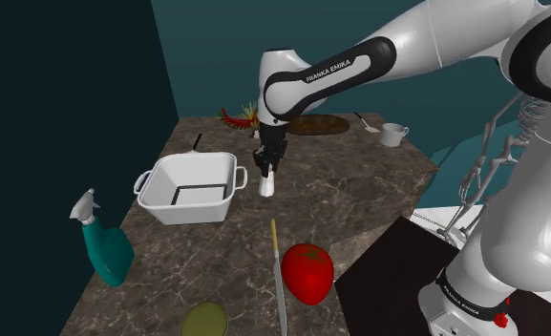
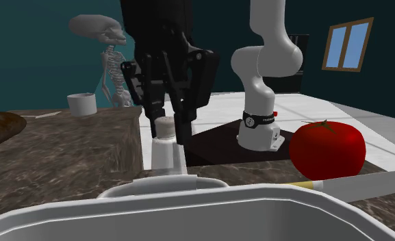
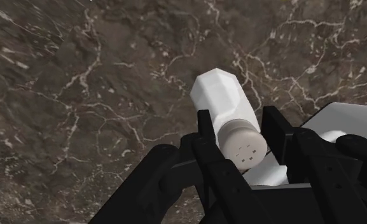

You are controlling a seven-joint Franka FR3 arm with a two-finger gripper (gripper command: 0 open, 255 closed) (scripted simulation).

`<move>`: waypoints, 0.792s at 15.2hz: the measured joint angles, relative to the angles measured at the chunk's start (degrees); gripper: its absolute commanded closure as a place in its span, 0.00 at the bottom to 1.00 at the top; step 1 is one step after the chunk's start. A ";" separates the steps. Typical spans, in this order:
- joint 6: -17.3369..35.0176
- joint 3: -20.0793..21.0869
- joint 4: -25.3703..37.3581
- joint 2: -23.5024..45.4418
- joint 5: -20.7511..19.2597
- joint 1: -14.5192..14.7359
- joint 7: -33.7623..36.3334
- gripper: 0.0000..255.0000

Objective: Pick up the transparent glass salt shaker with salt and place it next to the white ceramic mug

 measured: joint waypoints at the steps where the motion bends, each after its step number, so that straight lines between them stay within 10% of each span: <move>1: -0.69 0.00 0.35 -0.35 0.04 -0.02 0.01 1.00; 12: -8.70 -0.09 6.05 -2.68 0.16 -0.19 0.33 1.00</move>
